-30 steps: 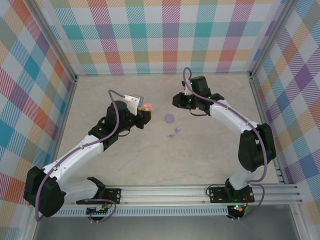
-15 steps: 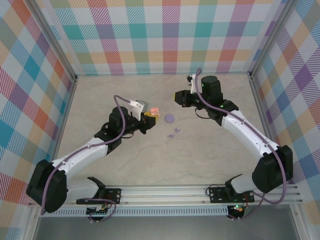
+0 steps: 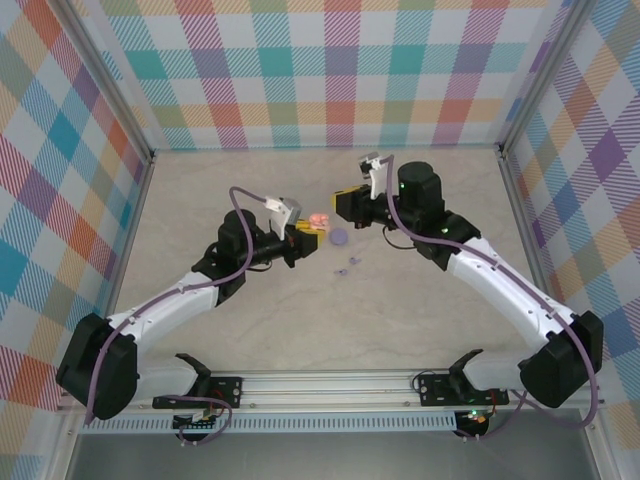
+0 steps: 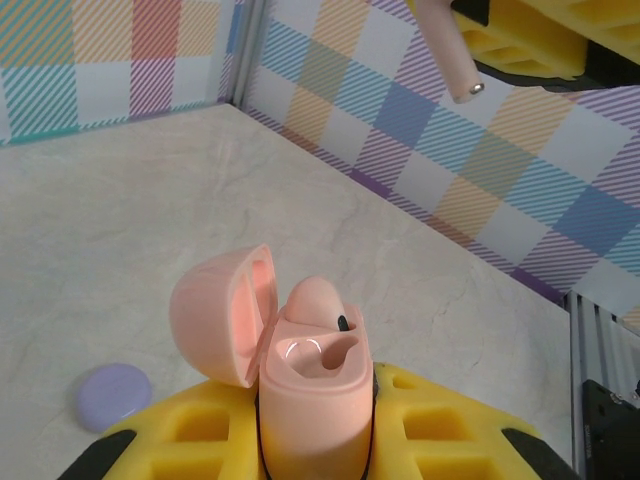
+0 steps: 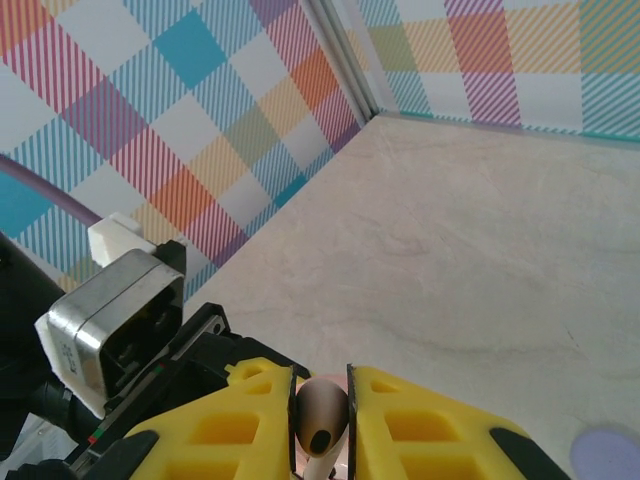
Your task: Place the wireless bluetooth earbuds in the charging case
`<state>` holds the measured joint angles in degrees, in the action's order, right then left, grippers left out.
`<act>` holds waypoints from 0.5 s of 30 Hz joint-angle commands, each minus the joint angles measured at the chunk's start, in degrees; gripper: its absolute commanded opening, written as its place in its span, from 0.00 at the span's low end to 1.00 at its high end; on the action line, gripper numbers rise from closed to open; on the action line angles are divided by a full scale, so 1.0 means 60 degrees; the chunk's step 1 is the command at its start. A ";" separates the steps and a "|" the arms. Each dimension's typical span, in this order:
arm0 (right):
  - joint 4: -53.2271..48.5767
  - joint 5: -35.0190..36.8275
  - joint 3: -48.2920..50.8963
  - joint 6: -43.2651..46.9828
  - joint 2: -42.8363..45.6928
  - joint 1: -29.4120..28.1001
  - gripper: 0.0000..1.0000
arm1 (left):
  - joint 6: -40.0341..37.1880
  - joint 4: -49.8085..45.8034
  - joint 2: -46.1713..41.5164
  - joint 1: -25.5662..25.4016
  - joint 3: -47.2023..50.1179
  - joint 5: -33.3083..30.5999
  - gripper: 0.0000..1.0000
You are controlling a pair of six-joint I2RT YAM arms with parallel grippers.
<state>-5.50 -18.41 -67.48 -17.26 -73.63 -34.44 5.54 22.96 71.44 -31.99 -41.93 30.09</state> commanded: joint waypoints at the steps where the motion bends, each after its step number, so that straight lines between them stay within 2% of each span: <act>1: 0.0396 0.0281 -0.0010 0.0349 0.0229 -0.0219 0.18 | 0.0365 0.0635 0.0056 -0.0176 -0.0552 0.0493 0.09; 15: 0.0250 0.1148 -0.0321 0.0882 0.0228 -0.1015 0.19 | 0.0607 0.0473 -0.0062 -0.0249 -0.1013 0.0863 0.09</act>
<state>-5.32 -12.91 -67.51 -13.96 -73.28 -39.83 8.58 24.18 71.83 -32.32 -45.82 33.63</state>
